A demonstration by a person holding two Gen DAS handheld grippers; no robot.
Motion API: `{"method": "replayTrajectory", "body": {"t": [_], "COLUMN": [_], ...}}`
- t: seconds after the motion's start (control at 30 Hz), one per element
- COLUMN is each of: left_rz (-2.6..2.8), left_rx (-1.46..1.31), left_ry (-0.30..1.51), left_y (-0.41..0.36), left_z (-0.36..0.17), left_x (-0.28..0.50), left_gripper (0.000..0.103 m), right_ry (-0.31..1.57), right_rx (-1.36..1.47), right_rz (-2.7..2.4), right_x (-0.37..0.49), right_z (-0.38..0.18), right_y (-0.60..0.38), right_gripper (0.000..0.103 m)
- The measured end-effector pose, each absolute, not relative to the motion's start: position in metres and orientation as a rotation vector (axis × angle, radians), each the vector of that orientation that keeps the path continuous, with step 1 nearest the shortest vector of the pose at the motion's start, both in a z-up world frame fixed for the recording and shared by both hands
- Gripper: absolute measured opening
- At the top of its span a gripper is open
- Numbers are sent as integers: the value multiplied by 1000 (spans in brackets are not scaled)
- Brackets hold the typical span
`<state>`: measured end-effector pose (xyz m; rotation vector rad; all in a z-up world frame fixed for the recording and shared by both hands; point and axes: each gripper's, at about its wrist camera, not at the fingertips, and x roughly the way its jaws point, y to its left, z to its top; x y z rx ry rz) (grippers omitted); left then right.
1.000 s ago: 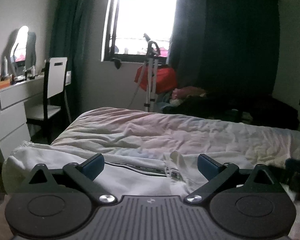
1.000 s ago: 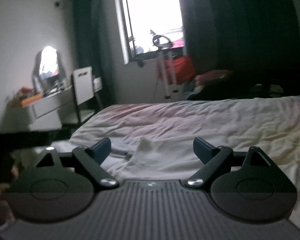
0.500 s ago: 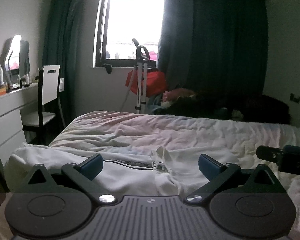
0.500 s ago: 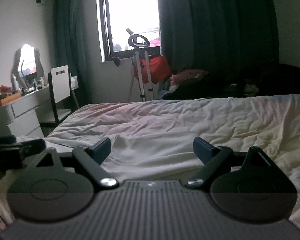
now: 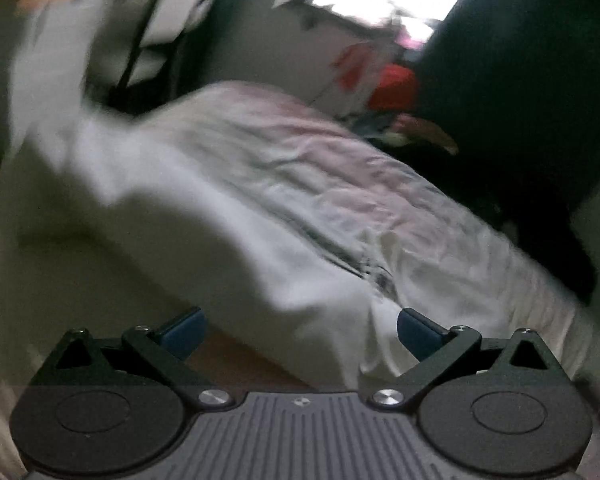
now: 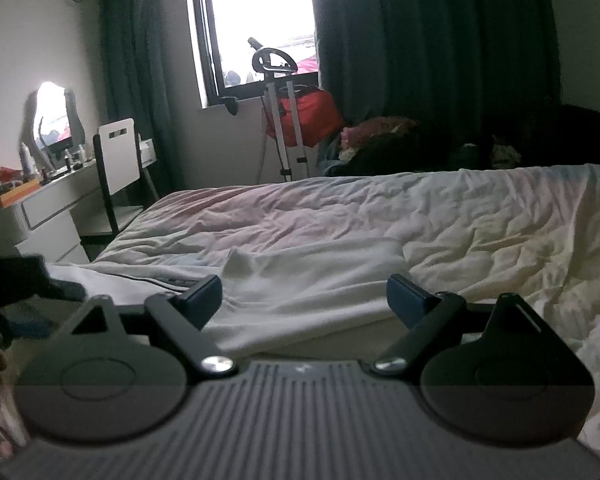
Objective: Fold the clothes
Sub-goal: 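Grasp the sweatpants waistband with the left gripper and lift it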
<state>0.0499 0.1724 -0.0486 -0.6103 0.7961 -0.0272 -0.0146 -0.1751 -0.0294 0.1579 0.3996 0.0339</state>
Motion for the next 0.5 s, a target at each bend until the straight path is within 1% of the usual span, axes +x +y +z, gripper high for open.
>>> {"method": "replayTrajectory", "body": {"t": [0.07,0.17,0.33,0.4,0.5], "left_rz": [-17,61,141,172,245], "left_rx": [-791,-976,-1129,-1140,-1185], "left_ry": [857,879,837,835,808], "left_y": [205,246,284,294,313], "left_z": [-62,-76,-85,-89,-99], "left_x": [57,65,88,102,116], "left_gripper": [102,102,102,101,98], "right_ry": [401,407,418,424,433], "right_rx": [160,164,165,164,163], "right_rz": [33,32,31,30,30], "right_x": [-16,-16,-14,-13,-10], "right_z": [-29,-30,-33,-36,-39], "right_y": [-177,-179,-179,-179,-179], "right_gripper": [91,91,91,91,91]}}
